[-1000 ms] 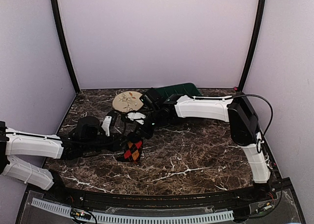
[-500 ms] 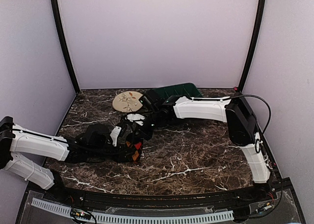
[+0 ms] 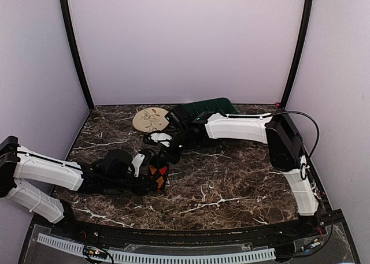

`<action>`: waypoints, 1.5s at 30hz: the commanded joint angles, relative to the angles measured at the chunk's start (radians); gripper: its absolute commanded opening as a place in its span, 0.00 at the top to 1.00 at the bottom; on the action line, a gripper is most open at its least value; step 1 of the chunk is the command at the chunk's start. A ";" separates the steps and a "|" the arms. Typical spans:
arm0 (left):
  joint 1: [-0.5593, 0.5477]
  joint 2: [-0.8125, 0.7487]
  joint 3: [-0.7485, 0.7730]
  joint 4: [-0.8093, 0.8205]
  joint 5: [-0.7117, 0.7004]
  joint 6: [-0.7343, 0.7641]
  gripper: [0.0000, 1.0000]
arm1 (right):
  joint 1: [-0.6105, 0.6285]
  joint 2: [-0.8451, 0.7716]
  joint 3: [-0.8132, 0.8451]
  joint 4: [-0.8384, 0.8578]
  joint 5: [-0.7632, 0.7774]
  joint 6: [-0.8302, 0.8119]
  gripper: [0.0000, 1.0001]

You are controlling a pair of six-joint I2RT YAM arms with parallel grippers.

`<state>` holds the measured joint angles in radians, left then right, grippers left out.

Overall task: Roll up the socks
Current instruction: Fold the sock at the center of the board.

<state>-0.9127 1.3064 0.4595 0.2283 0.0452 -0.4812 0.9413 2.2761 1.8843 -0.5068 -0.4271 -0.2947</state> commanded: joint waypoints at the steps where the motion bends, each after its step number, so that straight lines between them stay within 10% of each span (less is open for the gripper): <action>1: -0.008 0.018 0.032 -0.024 -0.013 0.014 0.71 | -0.010 0.023 0.006 0.033 -0.016 -0.003 1.00; 45: -0.047 0.164 0.129 -0.204 -0.014 -0.051 0.73 | -0.036 0.083 0.014 0.053 -0.045 -0.009 1.00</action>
<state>-0.9466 1.4609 0.5728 0.0731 0.0257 -0.5034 0.9184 2.3383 1.8843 -0.4923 -0.4545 -0.2955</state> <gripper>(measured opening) 0.267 0.011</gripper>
